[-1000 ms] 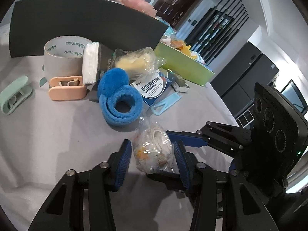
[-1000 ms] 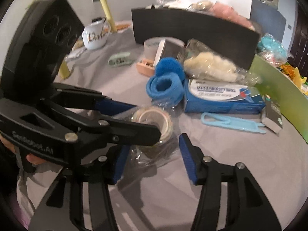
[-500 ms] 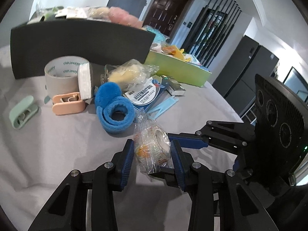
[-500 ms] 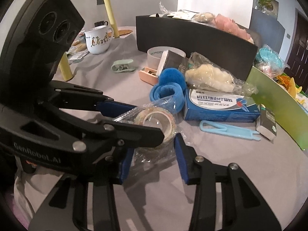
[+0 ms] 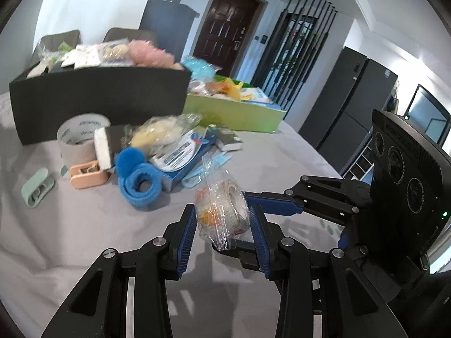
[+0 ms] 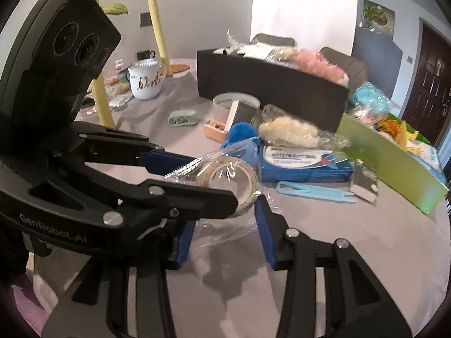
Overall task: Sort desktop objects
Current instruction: 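Close the left gripper on the bagged tape roll and lift it, then carry the bagged tape roll in the left gripper over the green box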
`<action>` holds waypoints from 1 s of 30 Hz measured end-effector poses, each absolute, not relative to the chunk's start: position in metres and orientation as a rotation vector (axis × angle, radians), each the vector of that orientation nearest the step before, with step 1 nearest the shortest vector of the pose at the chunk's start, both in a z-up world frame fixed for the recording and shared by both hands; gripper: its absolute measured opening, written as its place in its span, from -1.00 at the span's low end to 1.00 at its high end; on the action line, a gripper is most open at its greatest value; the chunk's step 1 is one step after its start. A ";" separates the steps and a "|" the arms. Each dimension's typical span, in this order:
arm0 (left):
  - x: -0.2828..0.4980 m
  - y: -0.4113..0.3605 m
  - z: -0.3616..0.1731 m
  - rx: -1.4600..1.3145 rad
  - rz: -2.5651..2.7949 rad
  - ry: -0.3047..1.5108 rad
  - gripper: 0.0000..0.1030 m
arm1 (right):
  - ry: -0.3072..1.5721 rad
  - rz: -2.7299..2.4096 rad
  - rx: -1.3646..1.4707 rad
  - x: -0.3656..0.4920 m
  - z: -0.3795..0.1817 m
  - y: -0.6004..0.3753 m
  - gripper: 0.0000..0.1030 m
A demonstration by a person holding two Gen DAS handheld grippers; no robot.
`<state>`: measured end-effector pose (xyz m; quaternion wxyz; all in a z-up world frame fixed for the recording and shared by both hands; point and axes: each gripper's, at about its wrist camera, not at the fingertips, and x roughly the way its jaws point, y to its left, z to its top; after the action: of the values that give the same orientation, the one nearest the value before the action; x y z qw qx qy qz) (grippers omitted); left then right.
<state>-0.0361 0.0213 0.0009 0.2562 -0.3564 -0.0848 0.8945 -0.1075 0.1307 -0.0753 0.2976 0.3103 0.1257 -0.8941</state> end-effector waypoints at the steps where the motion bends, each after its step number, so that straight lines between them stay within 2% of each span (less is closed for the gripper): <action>1: -0.035 0.024 0.005 -0.957 2.427 -0.224 -0.23 | 0.332 -2.382 0.818 -0.106 -0.072 0.133 -0.19; 30: -0.051 0.088 0.115 -0.755 2.373 -0.088 -0.23 | 0.285 -2.548 0.567 -0.089 0.024 0.201 -0.20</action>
<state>-0.0510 0.0876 0.1149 0.3193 -0.2873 -0.0335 0.9024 -0.0889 0.2014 0.0244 0.2549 0.2088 0.1048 -0.9383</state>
